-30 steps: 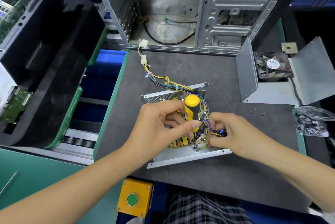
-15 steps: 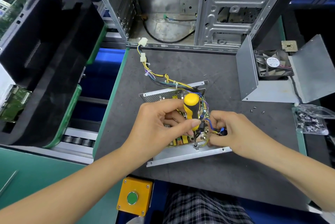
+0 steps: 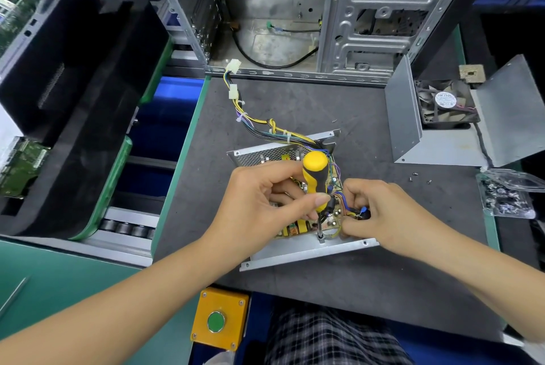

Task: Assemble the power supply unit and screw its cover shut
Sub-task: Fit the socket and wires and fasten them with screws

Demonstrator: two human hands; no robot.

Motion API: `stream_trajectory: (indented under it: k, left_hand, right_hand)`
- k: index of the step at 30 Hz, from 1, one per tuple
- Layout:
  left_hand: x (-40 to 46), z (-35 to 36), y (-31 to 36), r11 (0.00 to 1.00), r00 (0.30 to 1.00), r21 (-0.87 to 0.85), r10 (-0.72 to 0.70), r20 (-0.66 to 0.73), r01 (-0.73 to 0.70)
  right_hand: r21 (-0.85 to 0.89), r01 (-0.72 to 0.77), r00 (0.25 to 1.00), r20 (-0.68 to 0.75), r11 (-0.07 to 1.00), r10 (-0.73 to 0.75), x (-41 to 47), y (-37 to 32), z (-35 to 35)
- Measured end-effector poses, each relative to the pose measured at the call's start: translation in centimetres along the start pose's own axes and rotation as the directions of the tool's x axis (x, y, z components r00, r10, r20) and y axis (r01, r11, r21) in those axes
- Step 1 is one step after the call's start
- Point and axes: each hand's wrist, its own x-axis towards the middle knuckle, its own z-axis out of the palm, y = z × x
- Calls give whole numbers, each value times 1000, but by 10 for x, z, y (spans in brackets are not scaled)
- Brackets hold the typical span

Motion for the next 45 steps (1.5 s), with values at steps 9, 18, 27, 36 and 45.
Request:
stream_trajectory:
  k: [9,18,27,36,45]
  left_hand:
    - [-1,0,-4,996,997,38,78,-4,-78]
    - [-1,-2,-8,996,996,41,84,8,-84]
    - [-1,0,-10,998,998,11,66,-5,-66]
    - [-1,-3,-10,999,999,25,43,-15,-42]
    - [0,-4,-2,989,993,95,113,44,-116]
  right_hand:
    - [-46,16,1000,9,999,-16,1,-1,0]
    - [-235,-12,996,79,972,31,4,-5,-11]
    - [-443,74,994,105,894,-30,2,-26,-32]
    - [-258,567,822,120,782,-557,-4,-105,-85]
    - [-419,625,780,350,658,-518,-4,-118,-80]
